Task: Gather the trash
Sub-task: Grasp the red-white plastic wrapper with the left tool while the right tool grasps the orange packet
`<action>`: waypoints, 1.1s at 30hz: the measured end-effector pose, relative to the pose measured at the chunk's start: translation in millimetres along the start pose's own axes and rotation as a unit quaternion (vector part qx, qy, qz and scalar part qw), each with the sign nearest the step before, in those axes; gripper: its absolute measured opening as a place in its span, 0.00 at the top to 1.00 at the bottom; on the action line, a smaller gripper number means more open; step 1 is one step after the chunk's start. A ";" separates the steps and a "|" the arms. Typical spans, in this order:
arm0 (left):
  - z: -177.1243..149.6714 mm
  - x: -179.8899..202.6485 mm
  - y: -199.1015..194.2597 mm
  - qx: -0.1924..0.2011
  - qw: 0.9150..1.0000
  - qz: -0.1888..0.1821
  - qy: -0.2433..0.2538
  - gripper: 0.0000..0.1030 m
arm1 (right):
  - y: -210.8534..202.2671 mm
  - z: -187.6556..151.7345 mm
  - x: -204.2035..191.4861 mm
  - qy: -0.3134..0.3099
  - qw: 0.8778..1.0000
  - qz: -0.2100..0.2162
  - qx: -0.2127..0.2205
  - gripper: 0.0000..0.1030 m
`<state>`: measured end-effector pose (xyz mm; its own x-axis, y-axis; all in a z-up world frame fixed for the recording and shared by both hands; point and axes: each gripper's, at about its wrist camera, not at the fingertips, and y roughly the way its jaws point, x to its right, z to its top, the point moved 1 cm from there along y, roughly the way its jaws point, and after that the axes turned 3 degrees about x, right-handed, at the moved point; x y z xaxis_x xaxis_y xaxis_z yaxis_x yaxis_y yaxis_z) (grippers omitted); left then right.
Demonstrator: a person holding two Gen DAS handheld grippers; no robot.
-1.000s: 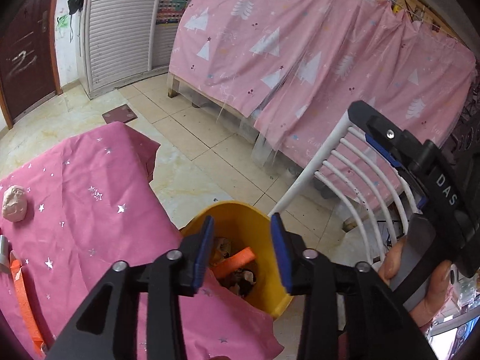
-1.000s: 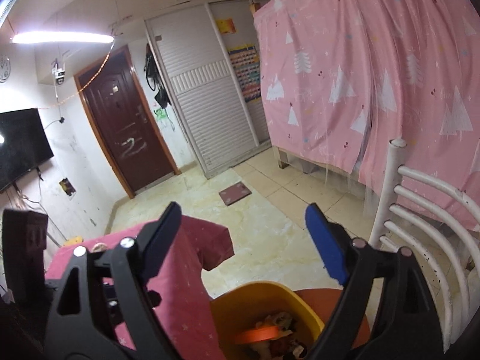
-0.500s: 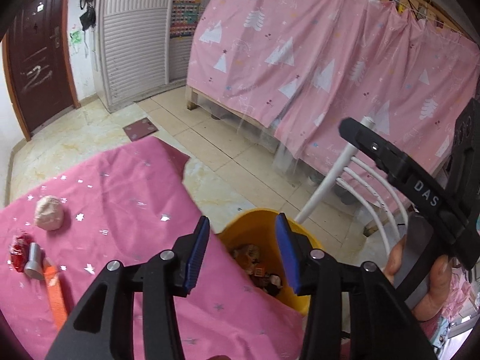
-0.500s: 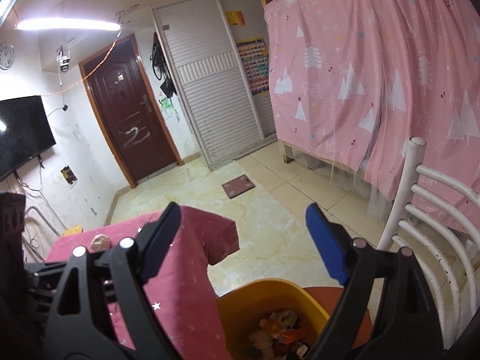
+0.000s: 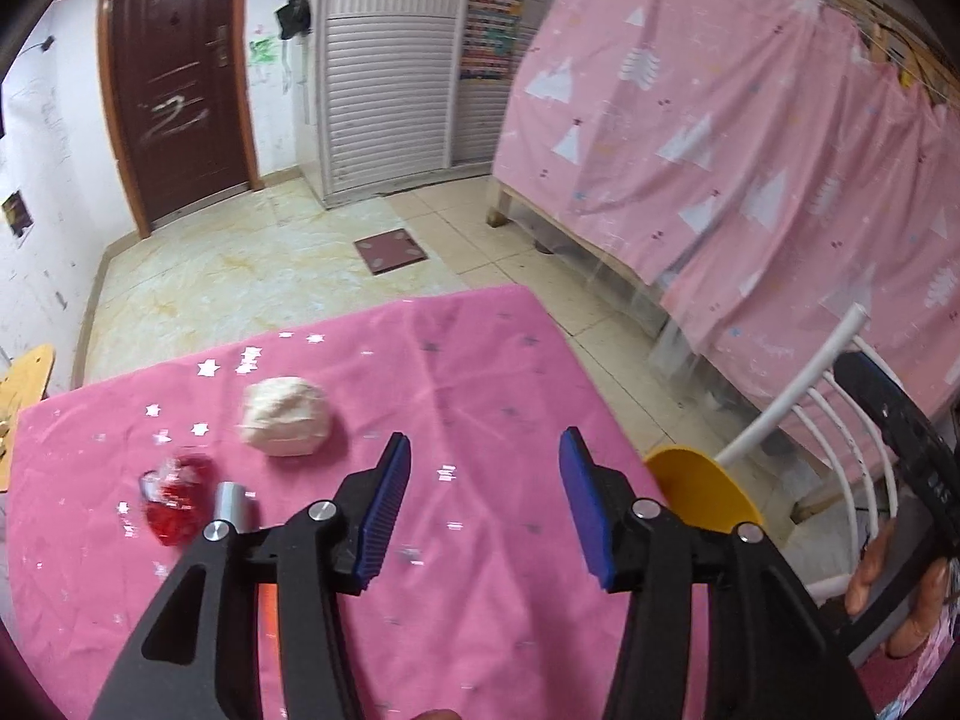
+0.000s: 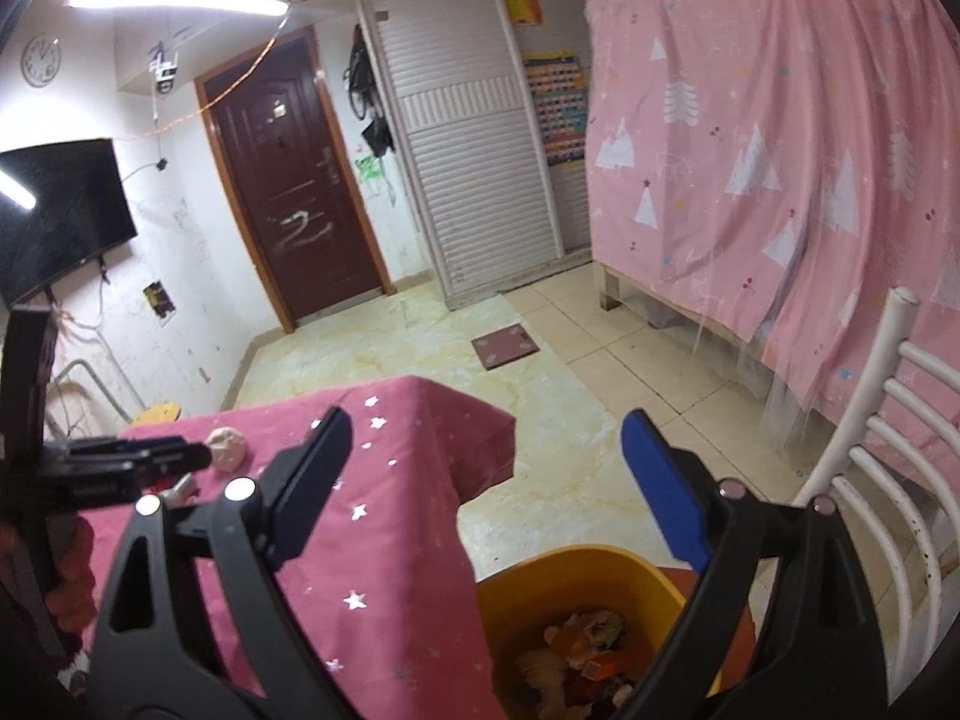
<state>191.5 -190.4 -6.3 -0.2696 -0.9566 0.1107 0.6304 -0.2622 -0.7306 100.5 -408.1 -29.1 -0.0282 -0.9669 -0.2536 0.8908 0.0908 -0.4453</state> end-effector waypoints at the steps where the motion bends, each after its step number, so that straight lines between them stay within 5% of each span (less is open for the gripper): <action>1: 1.2 -10.3 -0.6 0.000 1.000 0.006 -0.004 0.55 | 2.9 -2.0 -7.9 -0.006 1.000 0.007 -0.004 0.15; 8: 5.7 -84.7 2.5 -0.007 0.997 0.066 -0.035 0.54 | 30.8 -18.2 -78.3 -0.073 0.995 0.059 -0.045 0.15; 14: 3.2 -136.9 5.7 -0.015 0.993 0.080 -0.083 0.53 | 46.1 -36.0 -136.4 -0.124 0.985 0.096 -0.076 0.15; 33: -30.8 -181.8 45.0 -0.063 0.985 0.113 -0.112 0.43 | 68.3 -114.6 -257.9 -0.251 0.942 0.151 -0.166 0.15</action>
<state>246.4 -24.3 -80.1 0.0438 -0.9965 0.0708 0.5562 -0.0346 -0.8303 116.6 -125.2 -92.5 0.4953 -0.8687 -0.0106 0.6302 0.3677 -0.6839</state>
